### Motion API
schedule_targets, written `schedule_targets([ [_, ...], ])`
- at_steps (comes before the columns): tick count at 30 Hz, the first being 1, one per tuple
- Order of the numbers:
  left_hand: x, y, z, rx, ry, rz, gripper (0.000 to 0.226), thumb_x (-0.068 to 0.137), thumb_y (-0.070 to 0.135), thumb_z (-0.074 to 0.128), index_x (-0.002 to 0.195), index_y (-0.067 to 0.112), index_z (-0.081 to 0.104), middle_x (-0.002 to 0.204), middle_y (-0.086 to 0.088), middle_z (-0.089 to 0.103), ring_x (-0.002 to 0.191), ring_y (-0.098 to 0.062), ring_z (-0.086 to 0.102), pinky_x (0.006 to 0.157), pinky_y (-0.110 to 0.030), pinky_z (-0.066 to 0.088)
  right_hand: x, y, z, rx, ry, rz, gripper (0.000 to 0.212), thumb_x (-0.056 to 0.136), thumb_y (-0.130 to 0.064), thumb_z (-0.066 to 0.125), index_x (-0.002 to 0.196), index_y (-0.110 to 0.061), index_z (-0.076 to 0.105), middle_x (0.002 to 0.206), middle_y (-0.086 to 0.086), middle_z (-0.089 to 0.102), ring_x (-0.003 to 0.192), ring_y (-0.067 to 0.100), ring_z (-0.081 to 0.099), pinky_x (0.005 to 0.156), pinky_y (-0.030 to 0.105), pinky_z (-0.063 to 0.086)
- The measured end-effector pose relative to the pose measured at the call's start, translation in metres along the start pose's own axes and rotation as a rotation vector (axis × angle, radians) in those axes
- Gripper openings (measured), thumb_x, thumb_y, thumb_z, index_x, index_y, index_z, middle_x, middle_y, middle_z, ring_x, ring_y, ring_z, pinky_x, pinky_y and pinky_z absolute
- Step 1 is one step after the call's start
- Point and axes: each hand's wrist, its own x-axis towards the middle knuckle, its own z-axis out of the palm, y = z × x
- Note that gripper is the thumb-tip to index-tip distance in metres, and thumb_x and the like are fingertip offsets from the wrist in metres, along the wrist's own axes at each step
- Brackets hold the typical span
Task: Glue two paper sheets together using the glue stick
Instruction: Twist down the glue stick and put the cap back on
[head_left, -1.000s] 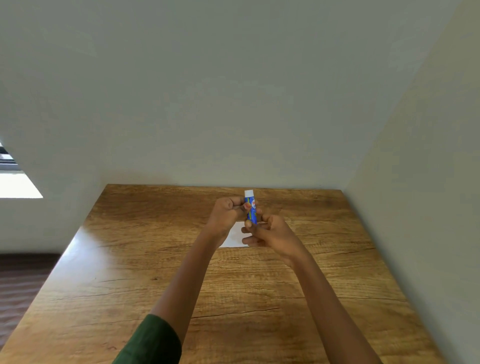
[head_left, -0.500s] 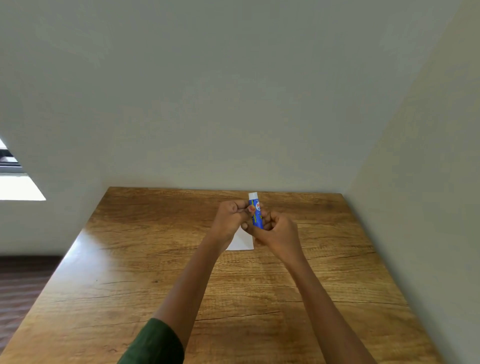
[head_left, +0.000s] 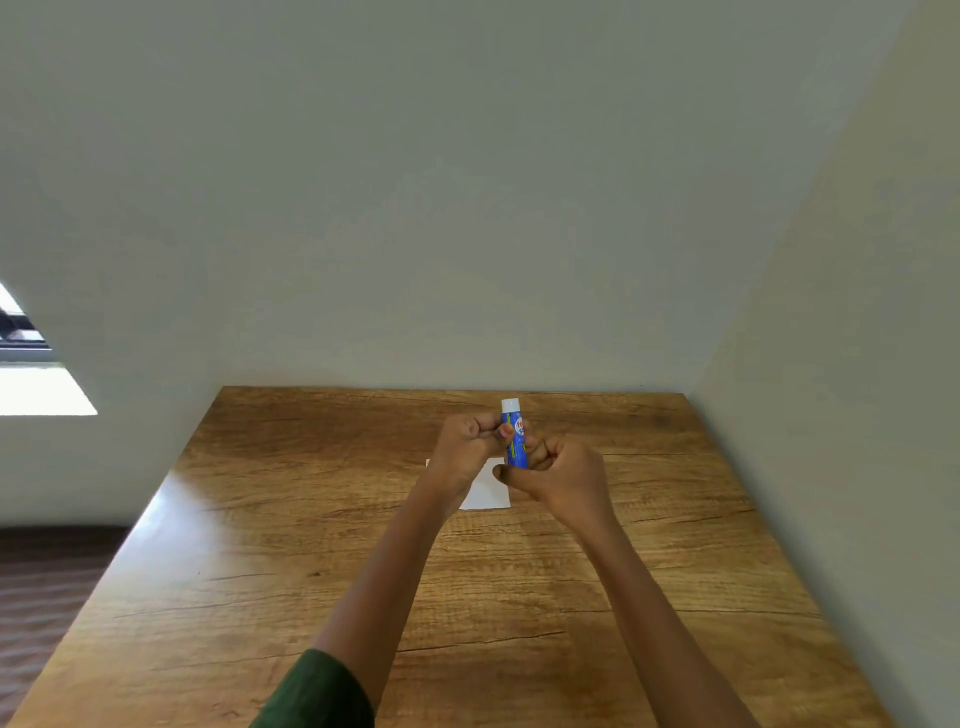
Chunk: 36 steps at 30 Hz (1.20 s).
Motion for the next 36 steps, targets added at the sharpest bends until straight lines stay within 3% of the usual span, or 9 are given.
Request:
schedule_targets([
  [6,-0.001,0.004,-0.004,0.026,0.020,-0.011,0.016,0.090,0.002,0.054,0.091,0.003,0.070,0.079,-0.005,0.073,0.076,-0.016,0.069,0.078,-0.025,0.055,-0.001,-0.003,-0.012,0.216,-0.351,0.071,0.029,0.083,-0.035,0.068,0.100,-0.011,0.068,0.088,0.008,0.075,0.076,0.016,0.070,0.078,0.034,0.057],
  [10,-0.002,0.004,-0.003,0.046,0.023,-0.011,0.017,0.091,0.006,0.054,0.096,-0.001,0.069,0.083,-0.009,0.073,0.078,-0.017,0.068,0.075,-0.025,0.053,-0.004,-0.002,-0.013,0.332,-0.403,0.082,0.023,0.092,-0.027,0.057,0.102,-0.010,0.069,0.094,0.009,0.075,0.080,0.014,0.071,0.074,0.024,0.056],
  [14,-0.003,0.003,0.000,0.066,0.018,-0.008,0.020,0.091,0.007,0.054,0.101,-0.005,0.067,0.085,-0.013,0.071,0.076,-0.014,0.069,0.075,-0.021,0.054,-0.002,0.002,-0.013,0.306,-0.258,0.083,0.015,0.080,-0.022,0.073,0.087,-0.009,0.073,0.081,0.010,0.075,0.073,0.019,0.069,0.074,0.034,0.057],
  [20,0.000,0.002,0.006,0.096,0.049,-0.031,0.019,0.089,0.008,0.058,0.101,-0.004,0.068,0.093,-0.019,0.071,0.086,-0.024,0.069,0.085,-0.029,0.054,-0.002,0.006,-0.004,0.069,-0.014,0.035,0.030,0.062,-0.034,0.085,0.078,-0.011,0.071,0.068,0.000,0.071,0.058,0.008,0.062,0.057,0.022,0.048],
  [25,-0.002,0.004,0.001,0.095,0.039,-0.028,0.018,0.090,0.008,0.057,0.096,-0.003,0.070,0.092,-0.018,0.072,0.085,-0.023,0.068,0.081,-0.033,0.053,-0.001,0.006,-0.012,0.376,-0.411,0.104,0.024,0.090,-0.024,0.061,0.107,-0.009,0.067,0.097,0.008,0.073,0.086,0.015,0.069,0.078,0.025,0.054],
  [27,-0.002,0.005,-0.001,0.103,0.045,-0.026,0.019,0.090,0.008,0.056,0.095,-0.004,0.070,0.091,-0.017,0.072,0.083,-0.022,0.068,0.078,-0.032,0.054,-0.001,0.007,-0.013,0.387,-0.442,0.092,0.023,0.094,-0.020,0.054,0.109,-0.009,0.067,0.101,0.007,0.073,0.092,0.016,0.069,0.085,0.030,0.054],
  [30,-0.001,0.005,0.000,0.130,0.051,-0.021,0.018,0.091,0.009,0.056,0.096,-0.003,0.069,0.090,-0.017,0.072,0.080,-0.022,0.069,0.069,-0.031,0.055,-0.001,0.005,-0.010,0.332,-0.329,0.091,0.013,0.089,-0.015,0.062,0.096,-0.009,0.071,0.091,0.010,0.075,0.085,0.020,0.070,0.082,0.033,0.055],
  [33,0.000,0.002,0.002,0.138,0.067,-0.028,0.017,0.089,0.007,0.059,0.098,-0.002,0.070,0.092,-0.018,0.072,0.086,-0.025,0.070,0.081,-0.033,0.056,-0.001,0.002,-0.008,0.168,-0.117,0.071,0.013,0.072,-0.020,0.080,0.082,-0.013,0.074,0.076,0.003,0.075,0.073,0.015,0.071,0.064,0.021,0.054],
  [36,0.000,0.000,0.004,0.125,0.076,-0.030,0.019,0.087,0.007,0.062,0.101,-0.003,0.069,0.096,-0.019,0.072,0.090,-0.024,0.070,0.085,-0.027,0.054,-0.002,0.004,0.003,-0.109,0.054,-0.031,0.025,0.065,-0.033,0.082,0.077,-0.016,0.069,0.068,-0.004,0.070,0.061,0.010,0.064,0.058,0.025,0.050],
])
